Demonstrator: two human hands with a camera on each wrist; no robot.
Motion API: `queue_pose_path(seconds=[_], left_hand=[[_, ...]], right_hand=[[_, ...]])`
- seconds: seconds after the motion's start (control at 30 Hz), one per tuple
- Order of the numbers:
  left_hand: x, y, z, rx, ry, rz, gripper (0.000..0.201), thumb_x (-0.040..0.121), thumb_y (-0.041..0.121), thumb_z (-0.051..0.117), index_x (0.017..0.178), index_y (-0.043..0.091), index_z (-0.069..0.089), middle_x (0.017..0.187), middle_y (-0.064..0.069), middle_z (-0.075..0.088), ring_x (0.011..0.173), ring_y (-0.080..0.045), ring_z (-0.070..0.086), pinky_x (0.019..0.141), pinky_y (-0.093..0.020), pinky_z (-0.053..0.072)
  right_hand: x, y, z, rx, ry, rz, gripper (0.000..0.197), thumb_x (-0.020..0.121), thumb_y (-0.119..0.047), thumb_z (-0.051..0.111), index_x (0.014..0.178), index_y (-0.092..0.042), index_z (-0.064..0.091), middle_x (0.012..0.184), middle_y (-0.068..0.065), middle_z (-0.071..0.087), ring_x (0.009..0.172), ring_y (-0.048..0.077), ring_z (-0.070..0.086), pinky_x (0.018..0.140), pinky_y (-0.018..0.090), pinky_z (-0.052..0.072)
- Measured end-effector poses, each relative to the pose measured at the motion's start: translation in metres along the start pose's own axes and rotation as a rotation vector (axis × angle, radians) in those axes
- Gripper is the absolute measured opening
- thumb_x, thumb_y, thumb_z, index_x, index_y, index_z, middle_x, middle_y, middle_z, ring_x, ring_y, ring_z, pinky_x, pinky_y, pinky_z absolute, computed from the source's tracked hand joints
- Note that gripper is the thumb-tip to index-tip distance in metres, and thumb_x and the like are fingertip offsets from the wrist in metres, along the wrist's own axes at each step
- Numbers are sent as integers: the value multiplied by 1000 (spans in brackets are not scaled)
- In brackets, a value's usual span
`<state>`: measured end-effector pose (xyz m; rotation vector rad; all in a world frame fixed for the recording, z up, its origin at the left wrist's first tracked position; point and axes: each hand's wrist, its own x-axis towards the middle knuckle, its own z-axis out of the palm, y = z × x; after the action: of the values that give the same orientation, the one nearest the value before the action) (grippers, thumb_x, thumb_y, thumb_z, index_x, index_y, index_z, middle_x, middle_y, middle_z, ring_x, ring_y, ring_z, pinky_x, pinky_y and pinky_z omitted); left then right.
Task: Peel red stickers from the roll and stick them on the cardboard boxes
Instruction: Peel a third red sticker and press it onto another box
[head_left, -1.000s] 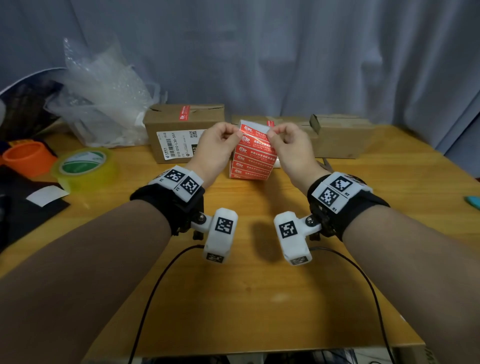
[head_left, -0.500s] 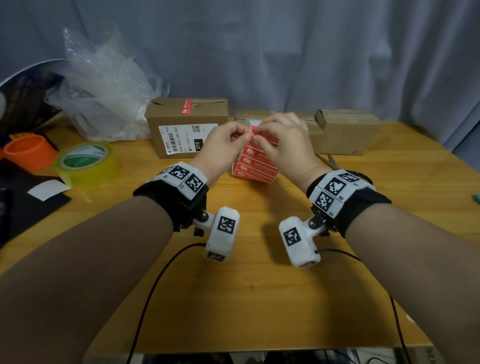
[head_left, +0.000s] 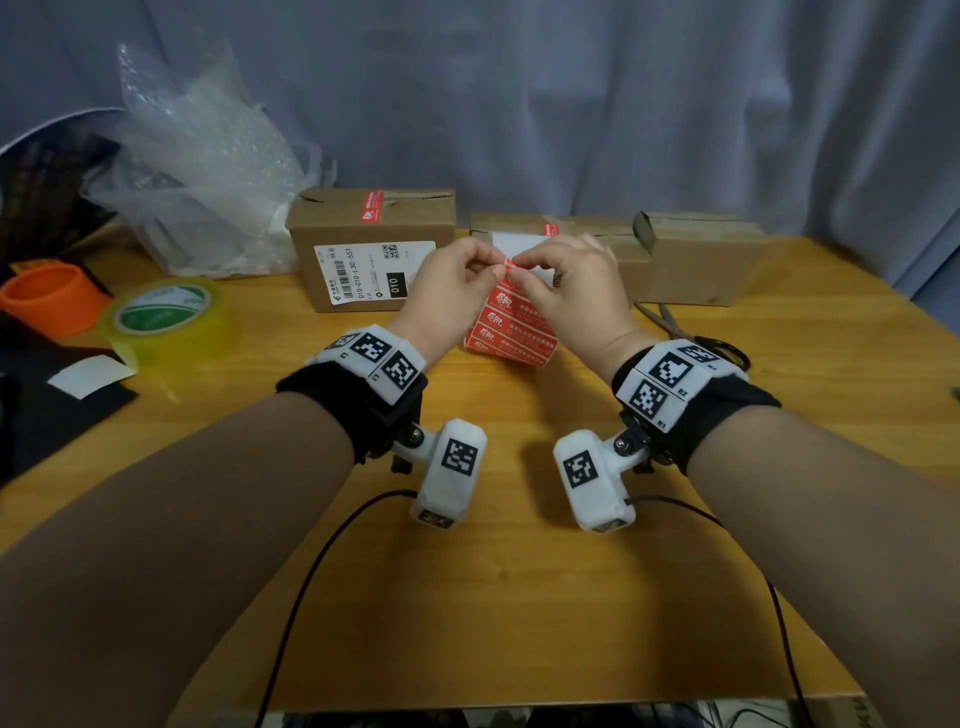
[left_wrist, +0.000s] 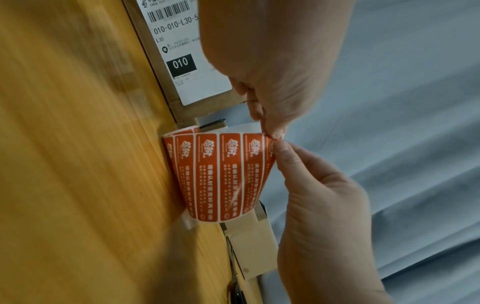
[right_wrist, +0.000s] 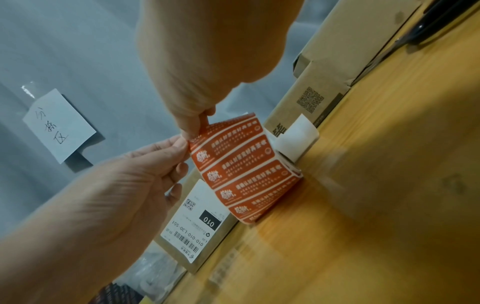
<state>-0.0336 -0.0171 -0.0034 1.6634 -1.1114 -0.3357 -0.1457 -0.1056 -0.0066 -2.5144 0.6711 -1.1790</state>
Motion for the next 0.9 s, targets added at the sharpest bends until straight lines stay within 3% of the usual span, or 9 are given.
queue_pose_path(seconds=[0.07, 0.13, 0.2, 0.23, 0.33, 0.43, 0.53, 0.67, 0.9], left_hand=[[0, 1, 0, 56, 6, 4, 7, 92, 21, 58, 88, 25, 62, 80, 12, 59, 79, -9, 61, 84, -29, 52], [2, -1, 1, 154, 40, 33, 10, 87, 33, 57, 78, 36, 60, 88, 11, 64, 96, -21, 63, 96, -48, 46], [2, 0, 1, 263, 79, 55, 9, 89, 32, 56, 87, 31, 65, 102, 6, 64, 111, -22, 53, 104, -44, 34], [2, 0, 1, 331, 106, 62, 12, 92, 30, 55, 94, 26, 66, 109, 5, 63, 115, -20, 48, 103, -36, 29], [4, 2, 0, 446, 119, 95, 17, 94, 30, 53, 102, 23, 66, 116, 4, 59, 119, -19, 42, 96, -34, 24], [6, 3, -2, 479, 87, 82, 17, 94, 32, 52, 102, 24, 66, 120, 4, 56, 121, -20, 39, 98, -34, 24], [5, 1, -2, 495, 84, 87, 17, 94, 32, 52, 101, 24, 65, 122, 3, 53, 121, -20, 38, 99, -34, 24], [5, 0, -3, 489, 48, 59, 17, 92, 33, 53, 100, 24, 65, 121, 3, 52, 121, -19, 37, 96, -31, 22], [13, 5, -10, 413, 7, -112, 16, 90, 35, 52, 84, 28, 65, 123, 4, 53, 123, -21, 36, 92, -30, 23]], right_hand=[[1, 0, 1, 2, 3, 2, 24, 85, -35, 58, 96, -19, 72, 100, 0, 70, 103, 20, 55, 100, 41, 35], [1, -1, 1, -8, 2, -2, 24, 85, -36, 58, 95, -19, 72, 100, 0, 70, 104, 19, 55, 100, 41, 34], [3, -1, 2, -16, 4, -2, 25, 85, -37, 58, 93, -19, 72, 100, -1, 70, 104, 19, 55, 100, 39, 33], [3, -1, 1, -19, 1, 2, 25, 85, -38, 58, 93, -19, 72, 100, -1, 70, 105, 18, 55, 100, 39, 32], [6, -2, 0, -17, -17, 13, 24, 87, -36, 56, 91, -18, 72, 101, -1, 70, 109, 18, 53, 103, 37, 29], [8, -4, 0, 16, -30, 60, 22, 86, -34, 56, 88, -17, 71, 99, -2, 67, 114, 18, 51, 106, 38, 28], [8, -6, 1, 98, -46, 135, 19, 83, -34, 58, 80, -18, 68, 88, -7, 58, 100, 17, 55, 102, 47, 36], [9, -7, 2, 205, -59, 225, 14, 80, -32, 58, 71, -22, 61, 86, -6, 55, 90, 15, 55, 97, 52, 41], [20, 0, -6, 275, 7, 381, 16, 82, -26, 57, 76, -14, 65, 92, -1, 61, 90, 18, 59, 91, 43, 50]])
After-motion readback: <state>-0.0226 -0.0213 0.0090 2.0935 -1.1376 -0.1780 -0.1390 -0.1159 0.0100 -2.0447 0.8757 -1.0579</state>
